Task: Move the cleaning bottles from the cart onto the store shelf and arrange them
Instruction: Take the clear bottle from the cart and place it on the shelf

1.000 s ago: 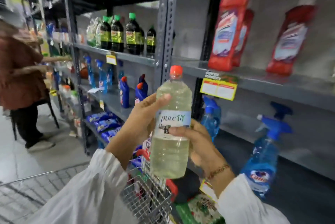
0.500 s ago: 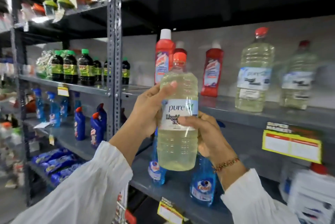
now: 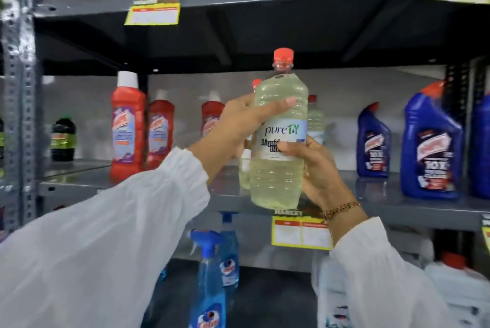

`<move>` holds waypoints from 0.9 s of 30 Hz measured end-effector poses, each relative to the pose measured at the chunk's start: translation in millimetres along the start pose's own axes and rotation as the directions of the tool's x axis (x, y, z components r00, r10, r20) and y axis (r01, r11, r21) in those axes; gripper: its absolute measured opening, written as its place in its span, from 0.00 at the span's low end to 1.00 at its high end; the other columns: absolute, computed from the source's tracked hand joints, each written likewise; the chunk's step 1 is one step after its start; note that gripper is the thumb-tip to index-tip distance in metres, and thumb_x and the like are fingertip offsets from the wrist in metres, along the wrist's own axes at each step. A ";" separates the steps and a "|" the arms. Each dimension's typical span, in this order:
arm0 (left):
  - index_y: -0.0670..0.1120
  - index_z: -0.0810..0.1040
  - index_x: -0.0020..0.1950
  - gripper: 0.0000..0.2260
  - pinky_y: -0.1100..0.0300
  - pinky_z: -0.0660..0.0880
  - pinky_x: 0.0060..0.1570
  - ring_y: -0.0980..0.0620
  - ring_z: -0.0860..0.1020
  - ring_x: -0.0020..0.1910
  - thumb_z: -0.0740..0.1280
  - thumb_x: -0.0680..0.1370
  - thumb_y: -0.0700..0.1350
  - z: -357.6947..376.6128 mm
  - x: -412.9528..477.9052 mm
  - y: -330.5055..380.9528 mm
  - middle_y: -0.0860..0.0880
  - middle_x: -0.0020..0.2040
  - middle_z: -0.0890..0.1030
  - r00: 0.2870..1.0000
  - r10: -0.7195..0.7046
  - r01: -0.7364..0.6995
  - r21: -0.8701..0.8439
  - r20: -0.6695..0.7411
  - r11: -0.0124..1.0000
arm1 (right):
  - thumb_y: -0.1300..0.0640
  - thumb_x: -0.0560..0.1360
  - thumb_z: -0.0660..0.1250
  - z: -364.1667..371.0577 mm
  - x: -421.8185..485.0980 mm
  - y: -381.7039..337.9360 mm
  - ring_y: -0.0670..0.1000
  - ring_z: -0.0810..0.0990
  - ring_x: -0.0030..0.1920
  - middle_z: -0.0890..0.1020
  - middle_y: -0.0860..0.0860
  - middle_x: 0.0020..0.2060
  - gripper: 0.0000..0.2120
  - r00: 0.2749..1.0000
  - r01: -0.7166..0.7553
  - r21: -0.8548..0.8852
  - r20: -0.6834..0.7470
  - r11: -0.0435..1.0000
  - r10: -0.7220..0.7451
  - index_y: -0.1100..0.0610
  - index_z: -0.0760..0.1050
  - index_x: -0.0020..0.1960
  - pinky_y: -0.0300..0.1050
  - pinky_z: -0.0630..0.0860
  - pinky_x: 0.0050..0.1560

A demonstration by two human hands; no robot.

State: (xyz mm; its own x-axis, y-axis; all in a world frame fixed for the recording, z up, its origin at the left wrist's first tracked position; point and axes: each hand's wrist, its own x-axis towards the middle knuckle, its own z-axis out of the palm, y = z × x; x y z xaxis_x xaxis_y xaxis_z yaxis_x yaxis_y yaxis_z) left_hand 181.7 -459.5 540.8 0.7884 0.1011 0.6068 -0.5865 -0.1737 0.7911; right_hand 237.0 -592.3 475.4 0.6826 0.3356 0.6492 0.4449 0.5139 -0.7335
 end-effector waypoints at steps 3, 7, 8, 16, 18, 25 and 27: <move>0.47 0.83 0.49 0.20 0.55 0.82 0.36 0.49 0.86 0.38 0.79 0.61 0.54 34.1 29.9 -9.3 0.48 0.41 0.87 1.000 -0.016 0.017 -0.053 0.013 0.998 | 0.59 0.62 0.77 -32.1 5.9 -4.3 0.54 0.84 0.47 0.85 0.56 0.49 0.30 0.985 0.053 -0.074 -0.159 0.996 -0.064 0.60 0.73 0.61 0.50 0.81 0.49; 0.51 0.83 0.39 0.11 0.49 0.80 0.39 0.50 0.85 0.33 0.79 0.62 0.52 69.4 58.9 -31.7 0.51 0.34 0.86 0.999 -0.034 0.038 -0.143 0.031 0.989 | 0.56 0.66 0.75 -67.2 12.5 -2.3 0.56 0.84 0.52 0.84 0.58 0.54 0.25 0.936 0.017 -0.188 -0.344 0.982 -0.082 0.58 0.74 0.61 0.55 0.79 0.56; 0.52 0.83 0.37 0.10 0.48 0.80 0.41 0.51 0.84 0.32 0.79 0.61 0.52 75.7 65.0 -37.5 0.52 0.33 0.86 0.999 -0.044 0.047 -0.157 0.026 0.987 | 0.55 0.68 0.74 -74.2 13.5 -1.8 0.56 0.84 0.52 0.84 0.58 0.53 0.18 0.931 0.003 -0.245 -0.354 0.969 -0.093 0.55 0.77 0.57 0.55 0.79 0.56; 0.55 0.81 0.41 0.21 0.57 0.81 0.37 0.53 0.86 0.38 0.79 0.52 0.58 97.3 88.8 -65.5 0.53 0.39 0.87 0.989 -0.065 0.086 -0.161 0.132 0.983 | 0.56 0.73 0.70 -101.8 14.9 6.6 0.56 0.84 0.51 0.85 0.56 0.52 0.17 0.939 -0.060 -0.271 -0.341 0.961 -0.038 0.59 0.76 0.59 0.50 0.81 0.51; 0.54 0.80 0.42 0.19 0.61 0.79 0.31 0.55 0.85 0.36 0.80 0.56 0.55 96.6 91.9 -68.3 0.56 0.37 0.87 0.986 -0.049 0.079 -0.181 0.162 0.980 | 0.57 0.73 0.69 -104.6 16.0 6.9 0.55 0.84 0.51 0.84 0.57 0.53 0.17 0.944 -0.089 -0.229 -0.331 0.969 0.008 0.59 0.74 0.60 0.49 0.81 0.49; 0.53 0.78 0.47 0.14 0.54 0.82 0.44 0.50 0.85 0.43 0.77 0.66 0.49 99.7 88.9 -75.8 0.50 0.46 0.86 0.989 -0.006 0.044 -0.253 0.150 0.967 | 0.63 0.72 0.68 -100.2 15.2 4.8 0.55 0.84 0.49 0.84 0.57 0.51 0.16 0.925 -0.105 -0.182 -0.379 0.978 0.028 0.59 0.74 0.60 0.50 0.81 0.49; 0.53 0.76 0.53 0.17 0.51 0.80 0.53 0.54 0.84 0.47 0.76 0.67 0.53 95.5 79.7 -71.7 0.53 0.51 0.84 0.986 0.010 0.020 -0.179 0.166 0.984 | 0.65 0.72 0.67 -90.6 12.0 2.5 0.54 0.82 0.53 0.83 0.55 0.54 0.17 0.877 -0.088 -0.339 -0.473 0.937 -0.088 0.58 0.74 0.61 0.49 0.80 0.53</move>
State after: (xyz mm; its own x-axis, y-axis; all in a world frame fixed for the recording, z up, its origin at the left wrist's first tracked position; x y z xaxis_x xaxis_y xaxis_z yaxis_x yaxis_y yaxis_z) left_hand 304.3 -532.5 525.0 0.8024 -0.0648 0.5933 -0.5941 0.0069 0.8043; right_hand 298.9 -658.6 463.1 0.8332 -0.1244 0.5388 0.5530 0.1845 -0.8125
